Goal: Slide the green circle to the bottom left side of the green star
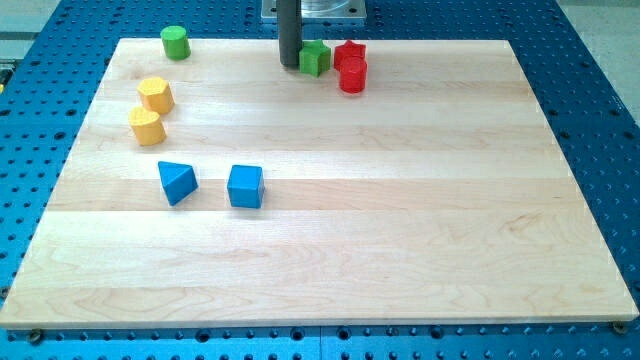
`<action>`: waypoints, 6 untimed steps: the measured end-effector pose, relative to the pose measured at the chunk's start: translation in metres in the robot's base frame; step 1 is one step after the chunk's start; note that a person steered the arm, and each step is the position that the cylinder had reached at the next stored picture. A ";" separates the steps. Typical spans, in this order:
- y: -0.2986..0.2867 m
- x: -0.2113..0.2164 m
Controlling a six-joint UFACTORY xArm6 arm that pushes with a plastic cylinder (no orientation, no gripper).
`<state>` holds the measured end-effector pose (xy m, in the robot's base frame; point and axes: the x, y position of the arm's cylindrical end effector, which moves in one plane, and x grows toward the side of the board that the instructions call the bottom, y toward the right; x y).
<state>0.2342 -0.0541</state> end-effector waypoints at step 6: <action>-0.015 0.016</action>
